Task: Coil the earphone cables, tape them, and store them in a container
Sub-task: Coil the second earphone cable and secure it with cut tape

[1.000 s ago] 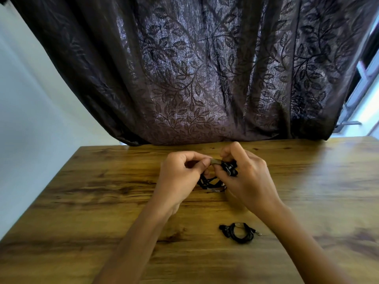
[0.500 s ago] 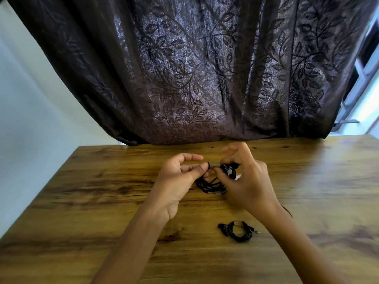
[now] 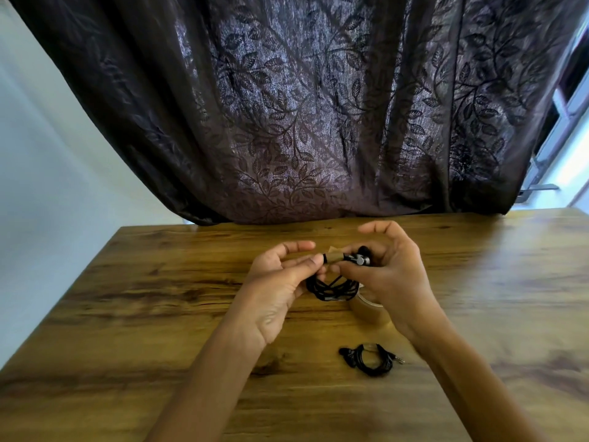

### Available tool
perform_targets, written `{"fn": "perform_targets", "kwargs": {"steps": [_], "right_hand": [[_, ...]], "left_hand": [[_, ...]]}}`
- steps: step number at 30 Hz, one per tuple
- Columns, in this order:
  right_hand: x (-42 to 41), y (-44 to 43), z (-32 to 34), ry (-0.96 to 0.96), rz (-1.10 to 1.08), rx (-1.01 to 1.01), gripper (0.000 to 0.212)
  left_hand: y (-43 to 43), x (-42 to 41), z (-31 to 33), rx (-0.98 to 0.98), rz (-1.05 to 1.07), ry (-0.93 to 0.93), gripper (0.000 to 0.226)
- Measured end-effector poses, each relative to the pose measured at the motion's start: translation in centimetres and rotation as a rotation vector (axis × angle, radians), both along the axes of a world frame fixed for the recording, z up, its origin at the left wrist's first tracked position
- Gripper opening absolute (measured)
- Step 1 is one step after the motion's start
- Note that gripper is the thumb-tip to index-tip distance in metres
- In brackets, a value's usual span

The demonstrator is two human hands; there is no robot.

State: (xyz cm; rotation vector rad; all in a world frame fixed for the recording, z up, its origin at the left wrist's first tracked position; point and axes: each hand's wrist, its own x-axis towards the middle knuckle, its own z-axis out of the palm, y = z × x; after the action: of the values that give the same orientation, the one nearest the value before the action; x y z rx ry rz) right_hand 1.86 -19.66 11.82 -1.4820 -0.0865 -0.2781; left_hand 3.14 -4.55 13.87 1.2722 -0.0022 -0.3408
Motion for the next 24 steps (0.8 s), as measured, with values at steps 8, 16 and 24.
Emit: {"fn": "perform_targets", "kwargs": {"steps": [8,16,24], "right_hand": [[0.2,0.0,0.1,0.009,0.142,0.235,0.052],[0.7,-0.2,-0.5,-0.093,0.159,0.092,0.040],[0.9,-0.4,-1.0,-0.131,0.107,-0.026,0.040]], "left_hand": [[-0.3,0.2,0.2,-0.118,0.050,0.043,0.021],[-0.4,0.5,0.5,-0.228,0.073,0.139,0.025],[-0.6,0.5,-0.1,-0.237,0.074,0.136,0.033]]}}
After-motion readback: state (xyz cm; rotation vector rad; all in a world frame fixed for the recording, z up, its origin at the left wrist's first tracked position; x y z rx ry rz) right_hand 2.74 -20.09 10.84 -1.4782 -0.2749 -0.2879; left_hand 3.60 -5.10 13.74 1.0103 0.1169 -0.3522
